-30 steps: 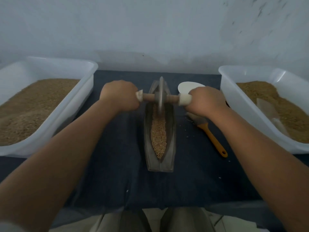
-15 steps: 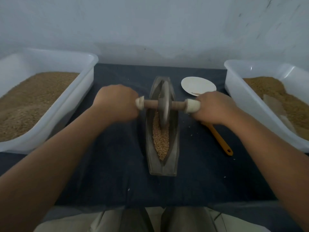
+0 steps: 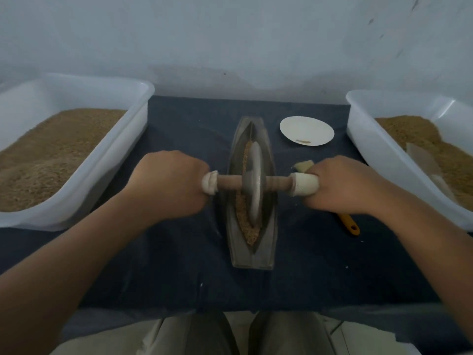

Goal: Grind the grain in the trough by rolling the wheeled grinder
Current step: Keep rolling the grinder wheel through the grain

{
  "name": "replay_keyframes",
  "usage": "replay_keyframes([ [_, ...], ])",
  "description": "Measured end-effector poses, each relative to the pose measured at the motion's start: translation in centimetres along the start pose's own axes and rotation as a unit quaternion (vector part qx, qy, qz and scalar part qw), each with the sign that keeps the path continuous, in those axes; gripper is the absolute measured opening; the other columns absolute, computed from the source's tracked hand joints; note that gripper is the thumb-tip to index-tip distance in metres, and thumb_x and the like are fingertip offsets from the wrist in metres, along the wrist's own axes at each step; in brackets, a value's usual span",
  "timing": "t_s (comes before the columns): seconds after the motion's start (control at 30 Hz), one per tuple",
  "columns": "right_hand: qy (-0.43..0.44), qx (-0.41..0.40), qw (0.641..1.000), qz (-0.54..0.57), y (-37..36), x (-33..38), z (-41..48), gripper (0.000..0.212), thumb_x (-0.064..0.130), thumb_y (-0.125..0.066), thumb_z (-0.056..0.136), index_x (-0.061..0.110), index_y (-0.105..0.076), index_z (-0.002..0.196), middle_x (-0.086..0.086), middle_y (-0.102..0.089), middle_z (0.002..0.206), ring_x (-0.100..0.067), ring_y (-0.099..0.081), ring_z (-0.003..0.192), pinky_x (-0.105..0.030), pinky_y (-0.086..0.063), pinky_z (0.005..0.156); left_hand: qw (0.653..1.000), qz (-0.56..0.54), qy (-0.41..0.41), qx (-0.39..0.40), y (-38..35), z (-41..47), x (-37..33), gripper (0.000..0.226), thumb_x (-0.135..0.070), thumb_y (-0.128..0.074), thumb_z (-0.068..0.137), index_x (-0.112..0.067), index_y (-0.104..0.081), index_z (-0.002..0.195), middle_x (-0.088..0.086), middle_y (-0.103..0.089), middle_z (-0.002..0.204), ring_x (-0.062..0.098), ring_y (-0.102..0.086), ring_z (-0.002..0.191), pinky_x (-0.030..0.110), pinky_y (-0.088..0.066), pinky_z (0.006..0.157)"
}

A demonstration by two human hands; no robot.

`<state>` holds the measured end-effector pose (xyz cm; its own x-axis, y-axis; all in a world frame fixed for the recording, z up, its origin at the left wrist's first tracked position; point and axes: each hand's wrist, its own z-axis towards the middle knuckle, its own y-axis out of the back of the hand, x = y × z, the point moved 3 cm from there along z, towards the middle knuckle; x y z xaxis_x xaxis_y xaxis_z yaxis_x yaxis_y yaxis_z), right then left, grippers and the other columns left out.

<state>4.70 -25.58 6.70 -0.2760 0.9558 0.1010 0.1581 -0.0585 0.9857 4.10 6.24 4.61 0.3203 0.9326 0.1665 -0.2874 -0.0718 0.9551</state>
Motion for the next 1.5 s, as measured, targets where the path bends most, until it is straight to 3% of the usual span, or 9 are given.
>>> replay_keyframes([
  [0.27, -0.066, -0.214, 0.972, -0.079, 0.9, -0.9, 7.9, 0.023, 0.040, -0.067, 0.078, 0.021, -0.055, 0.072, 0.007, -0.052, 0.063, -0.015, -0.047, 0.057, -0.032, -0.045, 0.055, 0.995, -0.030, 0.089, 0.016, -1.4, 10.1, 1.1, 0.044, -0.068, -0.049, 0.076, -0.026, -0.058, 0.069, -0.008, -0.058, 0.071, 0.023, -0.053, 0.064, 0.033, -0.044, 0.063],
  [0.43, -0.044, -0.114, 0.990, -0.073, 0.9, -0.4, 4.8, 0.017, 0.043, -0.060, 0.076, 0.028, -0.059, 0.066, 0.009, -0.060, 0.064, -0.015, -0.058, 0.063, -0.031, -0.045, 0.053, 0.996, -0.039, 0.072, 0.040, -1.3, 5.2, 0.1, 0.032, -0.053, -0.053, 0.085, -0.028, -0.059, 0.067, -0.009, -0.060, 0.065, 0.015, -0.056, 0.057, 0.028, -0.040, 0.053],
  [0.57, 0.026, -0.146, 0.986, -0.081, 0.2, 0.5, -0.4, 0.029, 0.061, -0.045, 0.064, 0.034, -0.054, 0.058, 0.013, -0.052, 0.049, -0.004, -0.051, 0.048, -0.028, -0.045, 0.044, 0.996, -0.062, 0.049, 0.047, -0.8, -1.4, 0.3, 0.027, -0.055, -0.048, 0.076, -0.032, -0.054, 0.064, -0.013, -0.054, 0.055, 0.006, -0.051, 0.049, 0.024, -0.029, 0.045],
  [0.8, -0.085, -0.145, 0.984, -0.065, -0.5, -1.5, 6.3, 0.025, 0.057, -0.059, 0.081, 0.032, -0.061, 0.076, 0.010, -0.062, 0.072, -0.014, -0.058, 0.067, -0.034, -0.051, 0.061, 0.997, -0.016, 0.060, 0.046, -0.5, 7.9, 0.7, 0.028, -0.053, -0.051, 0.078, -0.027, -0.061, 0.072, -0.007, -0.062, 0.075, 0.022, -0.055, 0.065, 0.032, -0.042, 0.060],
  [0.9, -0.077, -0.163, 0.981, -0.068, 0.2, -1.2, 8.4, 0.021, 0.045, -0.055, 0.082, 0.025, -0.058, 0.082, 0.006, -0.060, 0.072, -0.019, -0.056, 0.064, -0.033, -0.047, 0.055, 0.995, -0.037, 0.057, 0.074, 0.2, 10.6, 0.8, 0.050, -0.071, -0.044, 0.074, -0.025, -0.063, 0.075, -0.006, -0.059, 0.076, 0.025, -0.056, 0.070, 0.035, -0.044, 0.065],
  [0.97, -0.080, -0.114, 0.988, -0.059, 0.3, -1.4, 7.7, 0.017, 0.045, -0.058, 0.081, 0.028, -0.059, 0.082, 0.007, -0.061, 0.073, -0.018, -0.059, 0.066, -0.031, -0.043, 0.053, 0.996, -0.029, 0.044, 0.069, 0.4, 9.8, 0.5, 0.043, -0.065, -0.047, 0.079, -0.024, -0.061, 0.075, -0.006, -0.060, 0.078, 0.026, -0.060, 0.073, 0.037, -0.048, 0.068],
  [1.13, -0.016, -0.017, 0.999, -0.024, -0.7, -0.5, 0.5, 0.016, 0.056, -0.059, 0.068, 0.043, -0.062, 0.077, 0.015, -0.063, 0.065, -0.002, -0.058, 0.061, -0.030, -0.040, 0.050, 0.999, -0.012, -0.021, 0.030, 0.4, 1.7, 0.1, 0.025, -0.051, -0.049, 0.075, -0.029, -0.054, 0.063, -0.011, -0.053, 0.056, 0.008, -0.048, 0.050, 0.024, -0.031, 0.047],
  [1.4, -0.055, -0.141, 0.986, -0.074, 0.8, -1.2, 6.7, 0.022, 0.050, -0.063, 0.076, 0.030, -0.058, 0.070, 0.010, -0.057, 0.066, -0.010, -0.049, 0.060, -0.027, -0.035, 0.051, 0.996, -0.033, 0.066, 0.042, -1.8, 8.2, 1.5, 0.029, -0.053, -0.053, 0.083, -0.027, -0.059, 0.071, -0.008, -0.062, 0.075, 0.024, -0.059, 0.070, 0.033, -0.045, 0.063],
  [1.5, -0.078, -0.148, 0.982, -0.086, 1.8, -1.3, 9.2, 0.023, 0.048, -0.065, 0.077, 0.031, -0.051, 0.068, 0.009, -0.057, 0.072, -0.018, -0.053, 0.065, -0.030, -0.036, 0.055, 0.994, -0.056, 0.091, 0.032, -1.9, 10.7, 1.7, 0.046, -0.068, -0.052, 0.084, -0.024, -0.060, 0.072, -0.005, -0.062, 0.077, 0.024, -0.059, 0.069, 0.034, -0.044, 0.065],
])
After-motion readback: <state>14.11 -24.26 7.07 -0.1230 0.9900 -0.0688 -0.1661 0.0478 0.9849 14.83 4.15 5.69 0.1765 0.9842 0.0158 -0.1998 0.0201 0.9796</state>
